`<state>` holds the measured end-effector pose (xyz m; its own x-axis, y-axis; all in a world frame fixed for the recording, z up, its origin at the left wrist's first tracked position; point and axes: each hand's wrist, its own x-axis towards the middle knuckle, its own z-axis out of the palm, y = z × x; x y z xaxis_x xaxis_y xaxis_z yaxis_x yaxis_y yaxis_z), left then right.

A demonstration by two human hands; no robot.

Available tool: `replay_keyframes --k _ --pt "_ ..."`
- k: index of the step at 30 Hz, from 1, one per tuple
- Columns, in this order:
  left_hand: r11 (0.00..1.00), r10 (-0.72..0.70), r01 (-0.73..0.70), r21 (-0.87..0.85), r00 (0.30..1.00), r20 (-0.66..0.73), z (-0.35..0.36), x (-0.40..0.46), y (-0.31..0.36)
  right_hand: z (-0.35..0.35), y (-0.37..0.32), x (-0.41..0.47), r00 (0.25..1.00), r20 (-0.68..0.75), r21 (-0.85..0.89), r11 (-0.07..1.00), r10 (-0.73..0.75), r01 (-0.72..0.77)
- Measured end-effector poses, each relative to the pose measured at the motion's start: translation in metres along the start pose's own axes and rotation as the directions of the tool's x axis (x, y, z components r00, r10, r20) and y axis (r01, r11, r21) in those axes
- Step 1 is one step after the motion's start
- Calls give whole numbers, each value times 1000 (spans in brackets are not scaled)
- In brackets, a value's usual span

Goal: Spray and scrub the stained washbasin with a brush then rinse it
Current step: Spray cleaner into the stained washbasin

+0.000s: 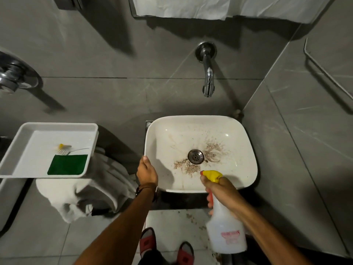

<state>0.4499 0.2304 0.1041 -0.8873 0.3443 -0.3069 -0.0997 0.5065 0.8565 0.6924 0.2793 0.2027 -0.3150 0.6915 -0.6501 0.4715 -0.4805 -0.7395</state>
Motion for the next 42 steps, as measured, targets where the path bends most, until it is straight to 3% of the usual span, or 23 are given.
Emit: replay_keyframes --k 7,12,15,21,27,32,42 --pt "1000 17 -17 15 1000 4 1 3 -5 -38 -1 5 982 -181 120 993 44 -22" --pt "999 32 -32 20 999 3 3 6 -8 -72 7 3 947 -317 74 997 53 -31" --pt "999 47 -47 26 999 -2 4 8 -10 -89 -2 8 911 -411 91 995 5 36" --pt "997 66 -65 30 998 -8 5 9 -12 -103 -40 28 890 -455 69 996 -25 63" --pt "996 86 -85 31 996 -23 5 8 -14 -95 -65 54 896 -440 71 993 -57 98" --pt "997 61 -60 43 998 -25 5 9 -14 -72 -68 63 904 -426 -7 999 -36 37" --pt "997 76 -75 23 997 -25 -3 1 -2 39 -82 48 970 -166 -204 969 -177 142"
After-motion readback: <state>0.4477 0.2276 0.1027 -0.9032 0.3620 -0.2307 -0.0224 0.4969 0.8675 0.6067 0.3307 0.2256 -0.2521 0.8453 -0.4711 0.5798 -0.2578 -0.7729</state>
